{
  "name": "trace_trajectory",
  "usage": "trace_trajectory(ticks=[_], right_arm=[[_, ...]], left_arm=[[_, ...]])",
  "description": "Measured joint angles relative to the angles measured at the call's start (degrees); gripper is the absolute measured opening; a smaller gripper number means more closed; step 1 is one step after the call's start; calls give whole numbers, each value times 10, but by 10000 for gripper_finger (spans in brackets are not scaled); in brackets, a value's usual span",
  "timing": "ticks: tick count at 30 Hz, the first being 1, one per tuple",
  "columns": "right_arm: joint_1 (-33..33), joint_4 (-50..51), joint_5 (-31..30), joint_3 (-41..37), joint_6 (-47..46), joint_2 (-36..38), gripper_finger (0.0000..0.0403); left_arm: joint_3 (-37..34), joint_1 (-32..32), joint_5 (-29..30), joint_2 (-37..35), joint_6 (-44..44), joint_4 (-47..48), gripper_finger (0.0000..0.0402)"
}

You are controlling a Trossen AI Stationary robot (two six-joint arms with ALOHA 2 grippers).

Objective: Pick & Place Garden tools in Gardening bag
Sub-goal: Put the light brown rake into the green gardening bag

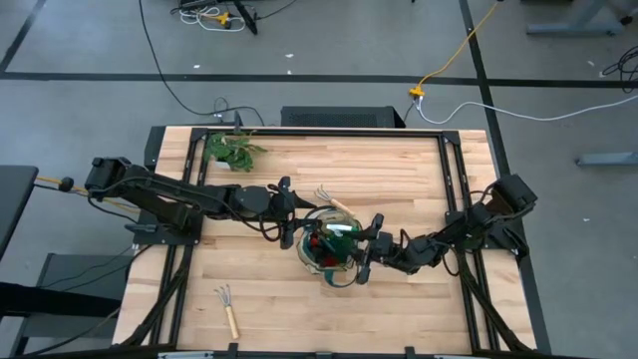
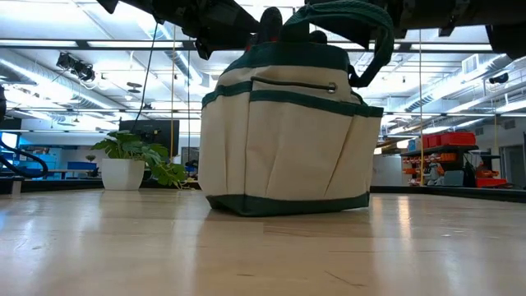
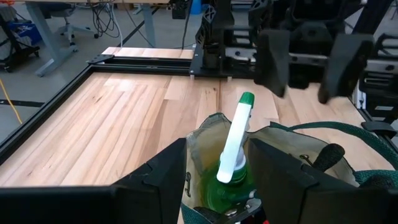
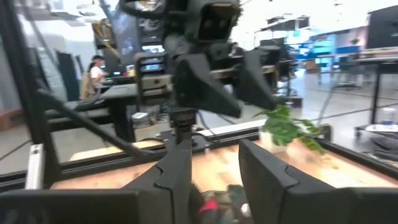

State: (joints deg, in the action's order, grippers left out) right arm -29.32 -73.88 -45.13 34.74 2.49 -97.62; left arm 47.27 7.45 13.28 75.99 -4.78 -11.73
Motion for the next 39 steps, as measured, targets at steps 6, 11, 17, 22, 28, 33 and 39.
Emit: trace_trajectory(ticks=[6,11,17,22,28,33,39], right_arm=[[0,68,-19,0,-4,72,135],[7,197,-49,0,-50,156,135],[57,385,-39,0,-167,250,135],[120,456,29,0,-215,293,135],[189,488,106,0,-236,304,135],[247,524,143,0,-272,304,135],[309,539,212,0,-300,304,135]], left_arm=[[0,0,0,0,0,0,179],[0,0,0,0,-1,0,179],[0,0,1,0,-1,-8,179],[0,0,2,0,-1,-15,179],[0,0,2,0,0,-30,179],[1,-1,7,0,1,-36,179],[1,-3,11,0,1,-48,179]])
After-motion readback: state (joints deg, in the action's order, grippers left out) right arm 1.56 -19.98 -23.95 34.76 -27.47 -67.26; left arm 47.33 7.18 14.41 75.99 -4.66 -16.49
